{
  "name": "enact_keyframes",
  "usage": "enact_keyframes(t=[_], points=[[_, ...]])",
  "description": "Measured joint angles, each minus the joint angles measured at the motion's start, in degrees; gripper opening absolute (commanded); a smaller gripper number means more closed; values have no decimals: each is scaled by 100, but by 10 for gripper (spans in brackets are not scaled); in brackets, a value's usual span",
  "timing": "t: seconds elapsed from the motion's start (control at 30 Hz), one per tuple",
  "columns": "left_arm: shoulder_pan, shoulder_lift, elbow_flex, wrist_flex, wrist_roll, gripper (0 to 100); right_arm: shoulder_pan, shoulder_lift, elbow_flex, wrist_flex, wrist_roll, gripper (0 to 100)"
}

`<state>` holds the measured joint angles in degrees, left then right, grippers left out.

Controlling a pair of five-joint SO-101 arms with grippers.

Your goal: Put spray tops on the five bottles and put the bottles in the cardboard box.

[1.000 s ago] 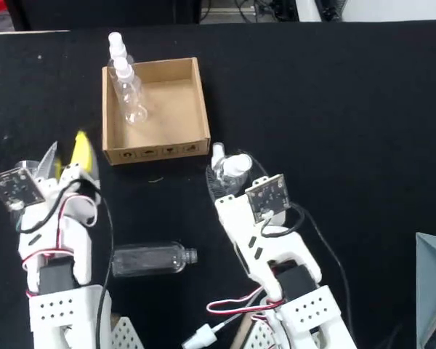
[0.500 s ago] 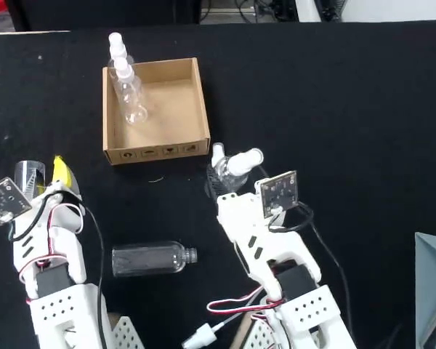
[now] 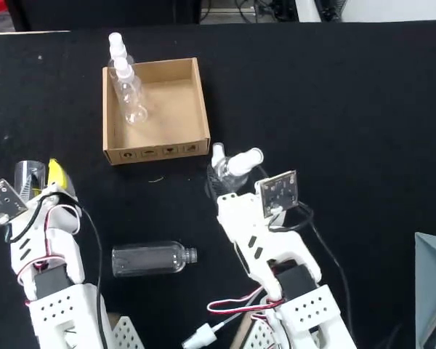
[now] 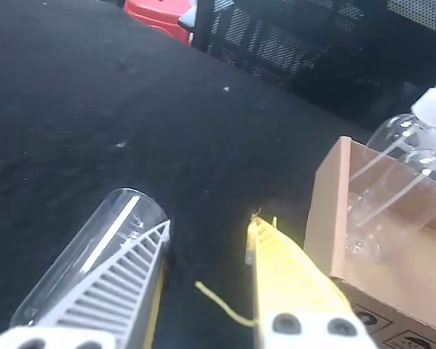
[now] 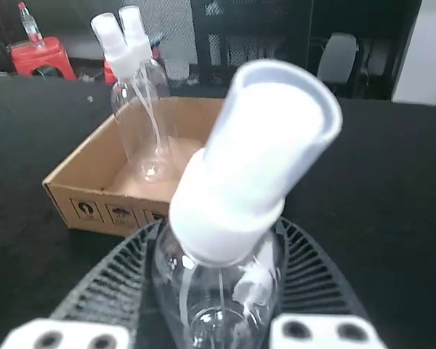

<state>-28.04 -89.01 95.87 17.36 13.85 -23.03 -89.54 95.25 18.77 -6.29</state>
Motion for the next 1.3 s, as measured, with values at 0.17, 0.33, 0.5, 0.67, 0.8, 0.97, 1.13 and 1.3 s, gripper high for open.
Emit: enact_keyframes(t=[0.17,0.33,0.5,0.67,0.8,0.97,1.13,1.3], points=[[-53,0,0,0,0,155,0,0,-765,712,0,121],[-53,0,0,0,0,155,0,0,-1310,967,211,121],[-53,0,0,0,0,156,-237,0,-1547,1037,264,121],[-53,0,0,0,0,156,-545,62,-1582,1037,281,121],[-53,0,0,0,0,156,-677,642,-2092,1037,281,121],[-53,0,0,0,0,156,-774,1688,-2848,1029,281,121],[-53,0,0,0,0,156,-835,2585,-3059,492,281,121],[-53,0,0,0,0,156,-835,3385,-3068,-79,281,121]])
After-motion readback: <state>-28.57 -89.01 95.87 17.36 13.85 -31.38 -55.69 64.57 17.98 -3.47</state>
